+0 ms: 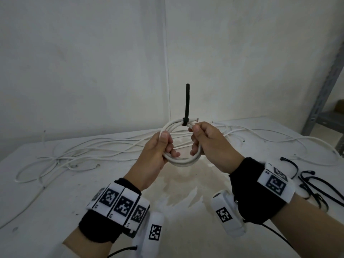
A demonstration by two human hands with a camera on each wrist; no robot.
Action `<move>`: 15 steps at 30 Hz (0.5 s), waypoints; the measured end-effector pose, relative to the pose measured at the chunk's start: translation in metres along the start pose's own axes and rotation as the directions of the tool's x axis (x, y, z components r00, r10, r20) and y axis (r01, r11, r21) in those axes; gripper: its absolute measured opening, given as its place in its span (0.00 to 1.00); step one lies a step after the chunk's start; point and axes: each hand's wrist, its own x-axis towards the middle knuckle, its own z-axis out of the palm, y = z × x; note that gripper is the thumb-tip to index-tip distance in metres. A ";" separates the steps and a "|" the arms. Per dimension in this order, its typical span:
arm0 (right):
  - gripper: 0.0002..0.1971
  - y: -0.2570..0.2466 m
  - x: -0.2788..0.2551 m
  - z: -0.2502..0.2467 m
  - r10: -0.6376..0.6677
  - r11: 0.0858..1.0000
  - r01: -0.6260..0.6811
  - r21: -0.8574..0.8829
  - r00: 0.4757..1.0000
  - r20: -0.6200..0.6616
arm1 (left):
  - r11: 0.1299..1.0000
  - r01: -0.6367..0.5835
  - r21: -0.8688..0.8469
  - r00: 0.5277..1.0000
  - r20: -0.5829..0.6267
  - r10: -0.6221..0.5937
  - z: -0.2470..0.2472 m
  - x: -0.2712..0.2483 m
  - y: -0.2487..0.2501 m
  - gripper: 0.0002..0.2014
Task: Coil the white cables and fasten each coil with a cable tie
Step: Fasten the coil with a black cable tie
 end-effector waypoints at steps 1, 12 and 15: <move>0.11 0.000 0.000 0.001 0.002 1.000 -0.002 0.000 1.000 0.006 | 1.000 -0.003 -0.025 1.000 -0.008 0.003 -0.001 0.001 -0.001 0.15; 0.08 0.008 -0.001 0.011 0.070 0.997 -0.072 0.022 0.996 0.061 | 0.997 0.056 -0.052 0.993 -0.100 -0.061 -0.010 0.003 0.001 0.19; 0.05 0.009 -0.002 0.013 0.066 0.998 -0.068 0.020 0.995 0.080 | 0.990 0.012 0.142 0.994 -0.109 0.004 -0.018 0.002 0.000 0.18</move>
